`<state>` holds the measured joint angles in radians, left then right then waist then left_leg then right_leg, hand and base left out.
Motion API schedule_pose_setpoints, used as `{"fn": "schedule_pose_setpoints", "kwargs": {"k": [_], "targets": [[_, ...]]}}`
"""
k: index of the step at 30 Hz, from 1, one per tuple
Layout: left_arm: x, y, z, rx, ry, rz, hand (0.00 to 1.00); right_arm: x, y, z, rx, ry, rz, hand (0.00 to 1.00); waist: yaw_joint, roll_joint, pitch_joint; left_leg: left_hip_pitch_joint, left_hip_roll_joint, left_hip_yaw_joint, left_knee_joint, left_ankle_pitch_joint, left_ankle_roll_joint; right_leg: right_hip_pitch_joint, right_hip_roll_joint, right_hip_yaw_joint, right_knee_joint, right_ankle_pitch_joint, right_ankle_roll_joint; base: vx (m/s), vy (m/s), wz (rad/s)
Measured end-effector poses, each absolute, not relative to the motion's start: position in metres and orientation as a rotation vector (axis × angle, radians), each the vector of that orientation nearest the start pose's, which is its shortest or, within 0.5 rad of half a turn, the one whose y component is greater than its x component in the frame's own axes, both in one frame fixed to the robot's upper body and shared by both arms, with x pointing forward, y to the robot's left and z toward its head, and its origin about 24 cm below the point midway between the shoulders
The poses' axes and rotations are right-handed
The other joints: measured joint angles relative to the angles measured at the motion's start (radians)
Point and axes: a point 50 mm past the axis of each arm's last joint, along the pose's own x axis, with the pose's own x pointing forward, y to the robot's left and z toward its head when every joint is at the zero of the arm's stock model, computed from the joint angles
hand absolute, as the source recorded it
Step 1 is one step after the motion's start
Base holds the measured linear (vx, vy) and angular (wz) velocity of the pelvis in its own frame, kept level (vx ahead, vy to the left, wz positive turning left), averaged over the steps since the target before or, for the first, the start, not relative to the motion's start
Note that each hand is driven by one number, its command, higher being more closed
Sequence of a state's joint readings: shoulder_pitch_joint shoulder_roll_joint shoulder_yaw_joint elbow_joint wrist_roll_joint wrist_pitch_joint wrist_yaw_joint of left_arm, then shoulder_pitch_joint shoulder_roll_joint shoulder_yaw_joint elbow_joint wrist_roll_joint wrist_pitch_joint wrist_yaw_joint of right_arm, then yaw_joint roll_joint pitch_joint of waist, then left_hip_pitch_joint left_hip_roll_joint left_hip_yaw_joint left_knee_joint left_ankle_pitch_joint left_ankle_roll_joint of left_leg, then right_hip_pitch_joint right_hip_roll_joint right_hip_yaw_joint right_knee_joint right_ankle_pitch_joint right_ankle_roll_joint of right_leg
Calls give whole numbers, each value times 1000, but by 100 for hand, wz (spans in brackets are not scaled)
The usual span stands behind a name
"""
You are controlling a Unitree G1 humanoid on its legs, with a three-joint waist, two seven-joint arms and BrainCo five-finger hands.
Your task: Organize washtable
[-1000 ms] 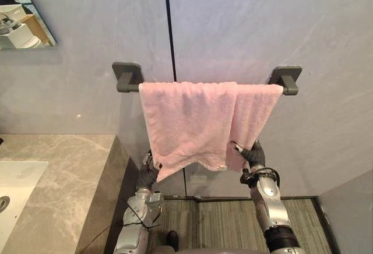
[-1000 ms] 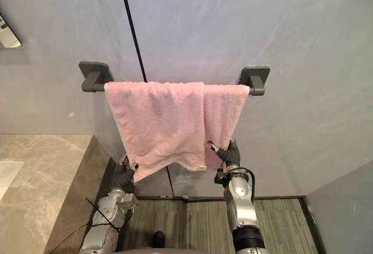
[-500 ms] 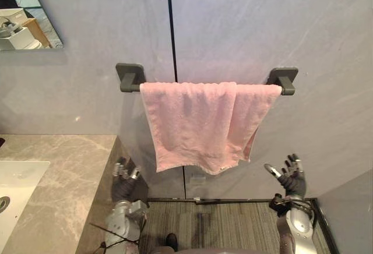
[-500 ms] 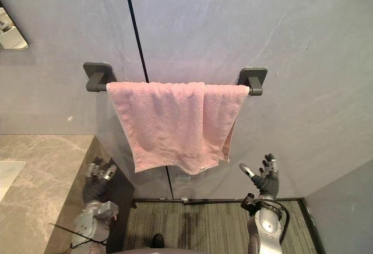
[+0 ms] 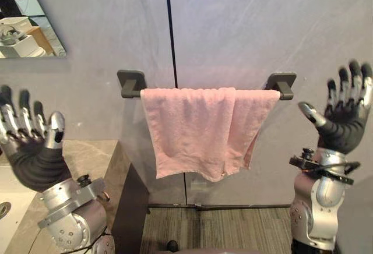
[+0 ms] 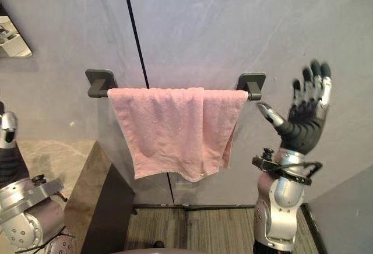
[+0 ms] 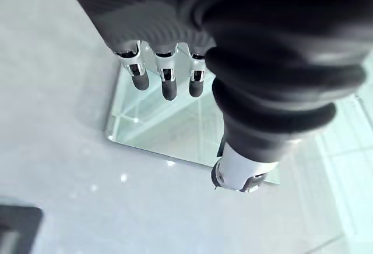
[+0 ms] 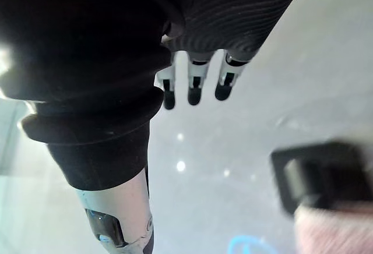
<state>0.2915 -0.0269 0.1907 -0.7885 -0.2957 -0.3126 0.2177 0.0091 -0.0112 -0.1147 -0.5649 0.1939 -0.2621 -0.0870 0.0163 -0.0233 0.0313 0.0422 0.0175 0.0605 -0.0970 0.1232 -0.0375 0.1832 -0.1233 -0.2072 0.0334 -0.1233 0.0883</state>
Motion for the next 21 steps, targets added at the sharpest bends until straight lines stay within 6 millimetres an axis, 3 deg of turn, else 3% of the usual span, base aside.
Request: {"fn": "schedule_pose_setpoints", "kwargs": {"k": [3, 6, 8, 9, 16, 21], "targets": [[156, 180, 182, -394, -825, 146, 0, 209, -148, 194, 237, -858, 97, 0, -1, 7, -2, 3, -1, -10, -2, 0, 0, 4, 0, -5, 1, -1, 0, -56, -12, 6], [168, 143, 176, -479, -757, -128, 0, 210, -118, 189, 263, -822, 308, 0, -3, 10, 0, 3, -3, -20, -6, 1, 1, 3, -2, -10, 11, -8, 4, -73, -10, 8], [174, 128, 163, -517, -674, -246, 0, 215, -104, 176, 263, -749, 416, 0, -5, 11, 0, 4, -3, -22, -6, 2, 1, 2, -2, -11, 16, -9, 4, -50, -8, 2], [180, 121, 149, -526, -599, -300, 0, 220, -99, 159, 239, -661, 490, 0, -4, 11, 0, 3, -4, -23, -6, 4, 1, 2, -2, -11, 16, -9, 4, -53, -15, 2], [188, 105, 96, -568, -307, -445, 0, 216, -112, 76, 103, -229, 580, 0, -6, 21, 20, 2, -4, -29, -6, 10, 4, -1, -1, -12, 20, -8, 4, -23, -13, 1], [187, 104, 73, -555, -200, -471, 0, 216, -115, 57, 39, -141, 582, 0, -26, 22, 35, 0, -3, -26, -6, 10, 4, -5, 0, -9, 20, -8, 4, -12, -7, -1]]}}
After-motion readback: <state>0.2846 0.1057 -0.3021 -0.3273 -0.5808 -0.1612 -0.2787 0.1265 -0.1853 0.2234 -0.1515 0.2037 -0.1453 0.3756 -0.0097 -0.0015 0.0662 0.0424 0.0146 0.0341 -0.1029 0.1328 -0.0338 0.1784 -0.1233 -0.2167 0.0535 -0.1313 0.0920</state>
